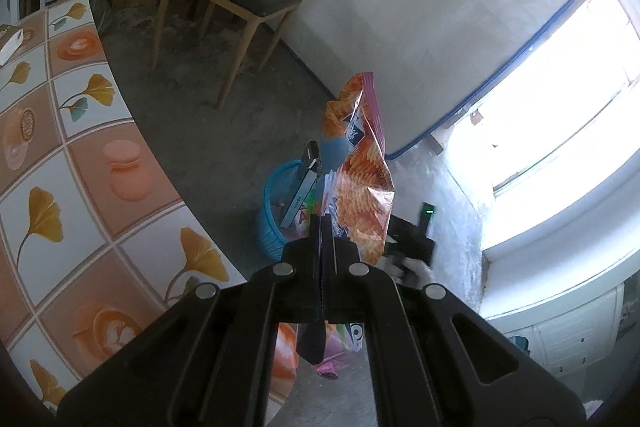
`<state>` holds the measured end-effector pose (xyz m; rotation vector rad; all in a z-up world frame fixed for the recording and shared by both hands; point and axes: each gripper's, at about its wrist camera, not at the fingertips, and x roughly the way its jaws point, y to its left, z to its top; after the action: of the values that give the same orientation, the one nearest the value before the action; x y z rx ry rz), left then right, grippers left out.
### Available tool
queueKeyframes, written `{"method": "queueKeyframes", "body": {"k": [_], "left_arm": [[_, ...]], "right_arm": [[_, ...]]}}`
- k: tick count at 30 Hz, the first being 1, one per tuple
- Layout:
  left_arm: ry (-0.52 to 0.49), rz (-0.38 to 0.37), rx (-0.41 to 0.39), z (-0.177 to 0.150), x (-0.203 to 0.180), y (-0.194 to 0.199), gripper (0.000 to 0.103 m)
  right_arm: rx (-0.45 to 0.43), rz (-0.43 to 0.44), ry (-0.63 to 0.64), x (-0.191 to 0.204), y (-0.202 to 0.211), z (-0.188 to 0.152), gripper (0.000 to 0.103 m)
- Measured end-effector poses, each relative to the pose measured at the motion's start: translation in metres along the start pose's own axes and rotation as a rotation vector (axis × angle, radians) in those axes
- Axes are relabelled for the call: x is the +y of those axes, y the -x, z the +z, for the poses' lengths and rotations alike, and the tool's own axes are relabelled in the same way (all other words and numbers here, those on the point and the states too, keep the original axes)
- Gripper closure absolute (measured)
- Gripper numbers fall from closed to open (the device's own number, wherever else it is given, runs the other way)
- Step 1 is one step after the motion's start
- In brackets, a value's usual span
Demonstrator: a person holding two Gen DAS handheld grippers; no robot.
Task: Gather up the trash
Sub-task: 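Carry the green bag with the right gripper while the left carries the chip bag toward the wastebasket, then open both grippers to drop the green bag and chip bag into the wastebasket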
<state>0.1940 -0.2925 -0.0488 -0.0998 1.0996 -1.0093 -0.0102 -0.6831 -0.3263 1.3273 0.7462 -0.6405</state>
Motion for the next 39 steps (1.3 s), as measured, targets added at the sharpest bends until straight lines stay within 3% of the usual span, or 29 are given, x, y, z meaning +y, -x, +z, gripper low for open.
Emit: {"method": "queueKeyframes", "body": {"k": [4,9,15,19,20,21,22,23,25,30,34,39], "left_arm": [[-0.009,0.007,0.010,0.006,-0.006,-0.009,0.103],[-0.035,-0.006,0.056,0.012,-0.027,-0.028,0.103],[-0.013,-0.026,0.182,0.029,-0.059,-0.106,0.103],[-0.009,0.016,0.222,0.045,-0.077,-0.171,0.103],[0.014,0.035,0.226,0.047,-0.075,-0.183,0.101],[0.042,0.059,0.232,0.047,-0.072,-0.200,0.088],[0.053,0.071,0.237,0.048,-0.070,-0.212,0.068],[0.059,0.099,0.248,0.046,-0.066,-0.228,0.058],[0.068,0.154,0.265,0.042,-0.060,-0.238,0.055],[0.146,0.099,0.283,0.031,-0.045,-0.202,0.054],[0.058,0.102,0.182,0.038,-0.054,-0.141,0.049],[-0.042,0.075,0.028,0.031,-0.072,-0.044,0.042]], "right_arm": [[0.008,-0.053,-0.042,-0.015,-0.024,0.005,0.058],[-0.062,-0.006,-0.038,-0.030,0.008,0.003,0.057],[-0.123,0.072,-0.054,-0.058,0.071,-0.017,0.057],[-0.132,0.113,-0.104,-0.084,0.112,-0.044,0.057],[-0.130,0.119,-0.128,-0.094,0.121,-0.053,0.057],[-0.126,0.121,-0.146,-0.103,0.127,-0.060,0.057],[-0.123,0.116,-0.158,-0.111,0.132,-0.066,0.057],[-0.120,0.099,-0.172,-0.120,0.139,-0.074,0.057],[-0.115,0.082,-0.194,-0.135,0.147,-0.084,0.057],[-0.112,0.013,-0.180,-0.155,0.160,-0.103,0.057],[-0.111,0.026,-0.143,-0.142,0.160,-0.106,0.057],[-0.145,0.053,0.050,-0.075,0.174,-0.109,0.057]]}}
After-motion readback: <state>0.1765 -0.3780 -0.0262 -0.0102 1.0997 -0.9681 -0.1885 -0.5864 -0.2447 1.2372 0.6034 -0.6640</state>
